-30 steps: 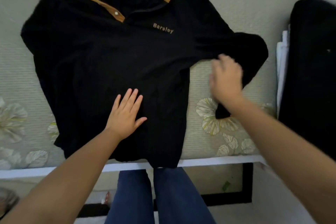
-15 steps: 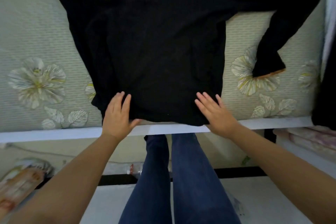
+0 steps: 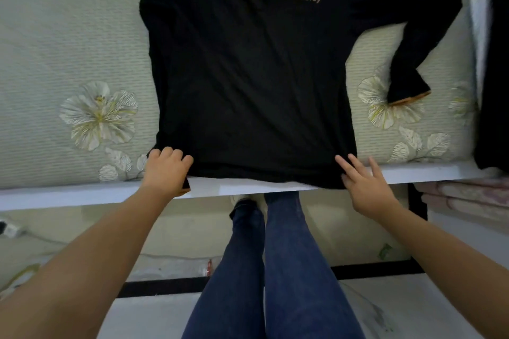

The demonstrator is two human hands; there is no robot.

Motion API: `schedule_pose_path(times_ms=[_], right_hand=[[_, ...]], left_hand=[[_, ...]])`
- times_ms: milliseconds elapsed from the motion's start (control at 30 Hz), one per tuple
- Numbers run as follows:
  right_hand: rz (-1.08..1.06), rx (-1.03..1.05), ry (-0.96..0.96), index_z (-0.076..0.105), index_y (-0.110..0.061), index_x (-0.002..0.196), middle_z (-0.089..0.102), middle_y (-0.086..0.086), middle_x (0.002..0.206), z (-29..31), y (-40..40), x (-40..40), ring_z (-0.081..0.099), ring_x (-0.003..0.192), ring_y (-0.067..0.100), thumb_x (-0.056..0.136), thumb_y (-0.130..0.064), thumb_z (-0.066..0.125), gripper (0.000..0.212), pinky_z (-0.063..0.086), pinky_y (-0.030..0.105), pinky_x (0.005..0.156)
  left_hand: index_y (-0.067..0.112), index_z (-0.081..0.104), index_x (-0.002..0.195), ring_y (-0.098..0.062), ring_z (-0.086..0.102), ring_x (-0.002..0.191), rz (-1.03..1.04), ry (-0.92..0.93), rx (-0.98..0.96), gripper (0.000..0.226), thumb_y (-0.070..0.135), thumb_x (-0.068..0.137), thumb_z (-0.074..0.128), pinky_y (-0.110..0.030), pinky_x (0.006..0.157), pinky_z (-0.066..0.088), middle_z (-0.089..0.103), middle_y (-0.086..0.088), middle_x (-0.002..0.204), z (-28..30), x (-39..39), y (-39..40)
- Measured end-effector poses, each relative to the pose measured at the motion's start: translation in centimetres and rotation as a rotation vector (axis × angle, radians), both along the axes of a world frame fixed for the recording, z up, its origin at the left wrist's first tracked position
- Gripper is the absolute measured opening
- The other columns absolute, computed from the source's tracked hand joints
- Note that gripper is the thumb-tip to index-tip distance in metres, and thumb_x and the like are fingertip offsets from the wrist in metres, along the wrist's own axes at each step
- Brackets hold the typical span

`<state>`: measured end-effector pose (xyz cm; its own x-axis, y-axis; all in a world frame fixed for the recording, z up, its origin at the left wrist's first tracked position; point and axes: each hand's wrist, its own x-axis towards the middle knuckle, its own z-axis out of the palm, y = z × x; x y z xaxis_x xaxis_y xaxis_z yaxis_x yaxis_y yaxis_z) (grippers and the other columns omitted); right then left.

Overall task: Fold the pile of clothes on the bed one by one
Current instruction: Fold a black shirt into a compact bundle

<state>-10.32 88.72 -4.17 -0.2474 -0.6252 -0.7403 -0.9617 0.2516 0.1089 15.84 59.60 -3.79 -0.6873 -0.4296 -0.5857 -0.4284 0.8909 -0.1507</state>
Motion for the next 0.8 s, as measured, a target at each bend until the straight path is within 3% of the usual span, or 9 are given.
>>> schedule_pose_path(times_ms=[67,133,200,267,367,467,667,733,800], right_hand=[[-0.078,-0.094,0.033,0.063,-0.008,0.103,0.008,0.005,0.155,0.3,-0.2,1.1,0.010,0.142,0.027,0.090,-0.012,0.041,0.026,0.002,0.051,0.112],[-0.097,-0.279,0.095,0.068,0.000,0.078,0.049,0.019,0.134,0.5,-0.5,1.5,0.046,0.123,0.039,0.066,-0.008,0.074,0.016,0.030,0.062,0.100],[-0.096,-0.389,0.082,0.068,0.001,0.073,0.067,0.022,0.102,0.7,-1.7,2.1,0.064,0.096,0.039,0.040,-0.011,0.088,0.040,0.045,0.061,0.080],[-0.101,-0.394,0.038,0.069,0.000,0.078,0.068,0.019,0.086,0.6,-3.1,2.8,0.067,0.082,0.035,0.031,-0.024,0.092,0.057,0.052,0.050,0.072],[-0.008,-0.407,0.018,0.068,-0.007,0.068,0.061,0.010,0.063,0.1,-5.4,3.2,0.061,0.056,0.027,0.017,-0.023,0.092,0.059,0.049,0.028,0.050],[0.176,-0.414,-0.111,0.062,-0.012,0.048,0.052,0.002,0.045,-0.5,-7.2,1.2,0.052,0.039,0.017,0.006,-0.007,0.087,0.049,0.038,0.014,0.038],[0.259,-0.407,-0.294,0.058,-0.013,0.044,0.050,0.000,0.042,0.7,-6.4,-1.4,0.050,0.036,0.013,0.019,-0.013,0.094,0.044,0.035,0.010,0.033],[0.202,-0.421,-0.285,0.059,-0.010,0.048,0.052,0.001,0.045,1.6,-5.7,-1.9,0.052,0.038,0.014,0.025,-0.015,0.094,0.042,0.034,0.012,0.033],[0.153,-0.352,-0.231,0.065,-0.006,0.076,0.061,0.006,0.066,2.0,-4.8,-2.4,0.060,0.059,0.018,0.058,-0.019,0.085,0.030,0.044,0.018,0.045]], left_hand=[[0.010,0.067,0.081,-0.029,0.061,0.079,-0.056,0.117,0.040,0.043,0.020,0.044,0.087,-0.037,0.071,0.047,0.061,-0.012,0.080,0.5,1.0,0.4],[0.001,0.067,0.067,-0.038,0.065,0.077,-0.017,0.280,0.095,0.050,0.012,0.025,0.092,-0.050,0.067,0.051,0.064,-0.022,0.078,0.6,1.5,1.1],[-0.001,0.066,0.089,-0.045,0.057,0.101,0.178,0.270,0.199,0.044,0.011,0.051,0.086,-0.056,0.082,0.048,0.058,-0.028,0.107,0.3,1.6,1.7],[0.006,0.057,0.112,-0.039,0.052,0.109,0.354,0.267,0.185,0.035,0.020,0.081,0.060,-0.054,0.089,0.047,0.050,-0.019,0.122,0.0,1.6,2.1],[0.001,0.059,0.100,-0.037,0.058,0.087,0.417,0.322,0.303,0.030,0.007,0.072,0.069,-0.045,0.066,0.052,0.057,-0.019,0.097,0.3,1.1,2.2],[0.008,0.051,0.112,-0.030,0.054,0.093,0.424,0.244,0.157,0.035,0.007,0.078,0.061,-0.031,0.066,0.034,0.056,-0.011,0.102,0.2,0.9,1.3],[0.001,0.057,0.112,-0.034,0.047,0.104,0.663,0.325,0.110,0.029,-0.002,0.084,0.047,-0.040,0.076,0.041,0.050,-0.018,0.119,0.5,0.6,0.5],[-0.005,0.061,0.103,-0.037,0.056,0.095,0.517,0.466,0.176,0.031,-0.014,0.073,0.057,-0.040,0.072,0.048,0.056,-0.023,0.113,1.3,0.2,0.7],[-0.008,0.066,0.079,-0.032,0.062,0.063,0.222,0.482,0.208,0.038,-0.019,0.044,0.076,-0.032,0.054,0.052,0.064,-0.021,0.078,2.0,-0.1,0.9]])
